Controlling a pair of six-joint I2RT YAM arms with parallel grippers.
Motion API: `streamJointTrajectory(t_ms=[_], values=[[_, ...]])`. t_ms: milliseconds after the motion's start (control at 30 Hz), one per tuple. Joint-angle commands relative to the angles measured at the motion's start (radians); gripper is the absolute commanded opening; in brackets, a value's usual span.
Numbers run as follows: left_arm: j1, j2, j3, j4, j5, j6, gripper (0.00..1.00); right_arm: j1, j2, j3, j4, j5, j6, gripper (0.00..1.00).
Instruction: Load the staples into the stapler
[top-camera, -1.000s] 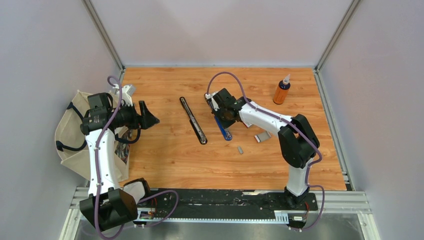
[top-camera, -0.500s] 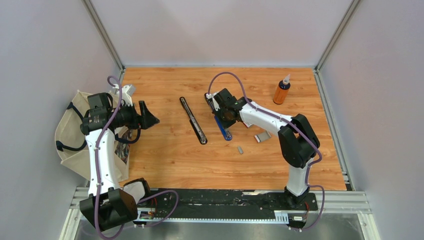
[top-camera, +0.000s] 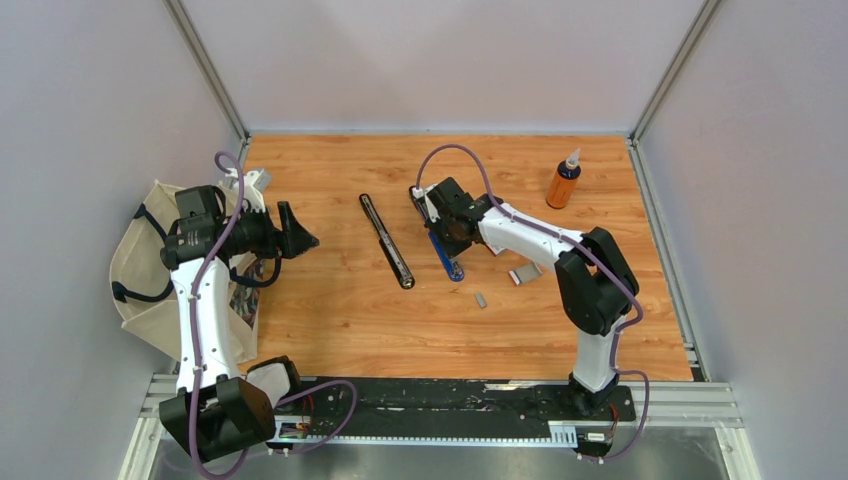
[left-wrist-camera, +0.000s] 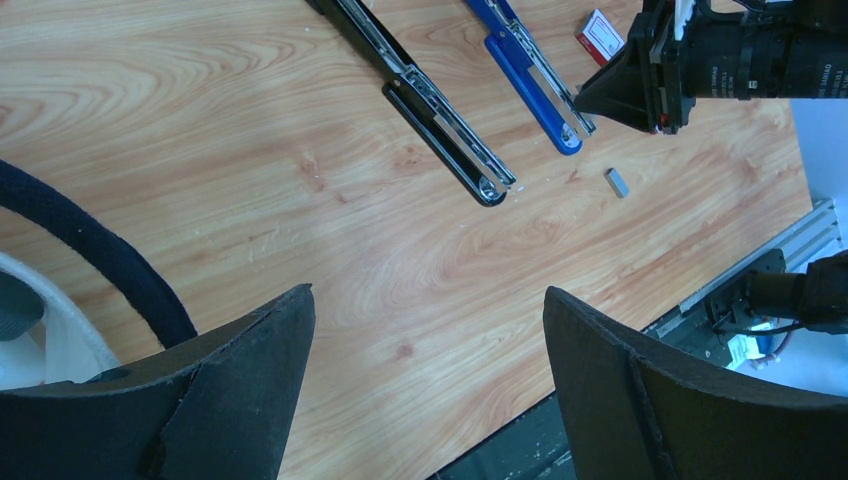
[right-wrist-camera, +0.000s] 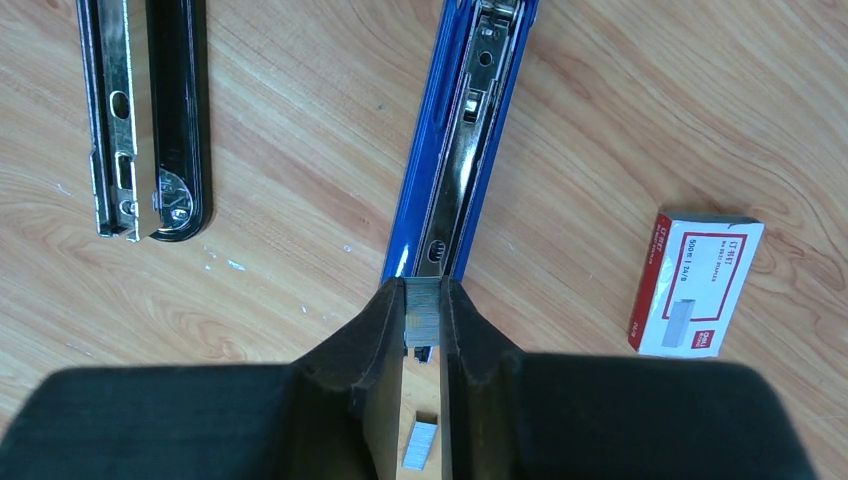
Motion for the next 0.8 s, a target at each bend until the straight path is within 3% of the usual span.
streamJointTrajectory(t_ms=[0, 767], values=[[0.015, -0.006, -0.005, 0.024, 0.012, 0.01, 0.92, -0.003, 0.011, 0.003, 0.036, 0.007, 0.01, 0.17], [0.015, -0.006, -0.006, 0.025, 0.012, 0.008, 0.92, -0.003, 0.023, 0.005, 0.038, 0.02, 0.016, 0.18]])
